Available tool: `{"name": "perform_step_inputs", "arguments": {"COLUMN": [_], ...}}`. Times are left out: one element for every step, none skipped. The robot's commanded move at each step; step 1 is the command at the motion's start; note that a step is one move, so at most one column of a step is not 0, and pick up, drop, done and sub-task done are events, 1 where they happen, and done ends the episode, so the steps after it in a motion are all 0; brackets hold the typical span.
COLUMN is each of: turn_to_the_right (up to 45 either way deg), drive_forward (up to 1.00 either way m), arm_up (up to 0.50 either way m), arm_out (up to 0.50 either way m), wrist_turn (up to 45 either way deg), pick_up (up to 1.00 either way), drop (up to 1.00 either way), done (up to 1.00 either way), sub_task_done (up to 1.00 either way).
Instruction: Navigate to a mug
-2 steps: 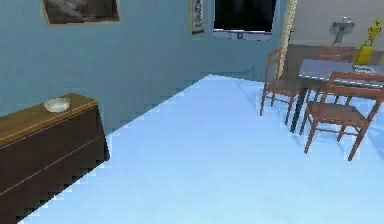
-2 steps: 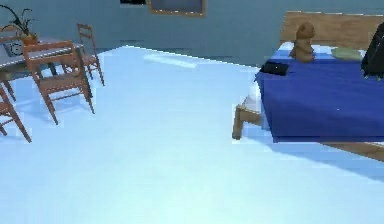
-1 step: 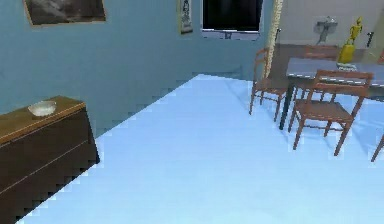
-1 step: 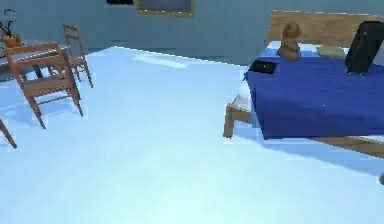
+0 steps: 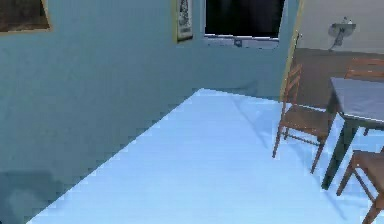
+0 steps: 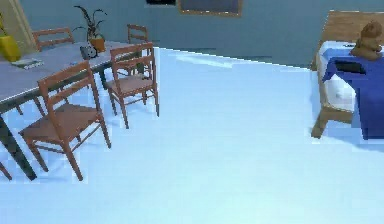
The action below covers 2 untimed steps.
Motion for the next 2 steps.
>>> {"name": "perform_step_inputs", "arguments": {"turn_to_the_right": [0.0, 0.0], "drive_forward": [1.0, 0.9], "arm_up": [0.0, 0.0], "arm_out": [0.0, 0.0], "wrist_turn": [0.0, 0.0], "pick_up": [0.0, 0.0], "drop": [0.0, 0.0], "done": [0.0, 0.0], "sub_task_done": [0.0, 0.0]}}
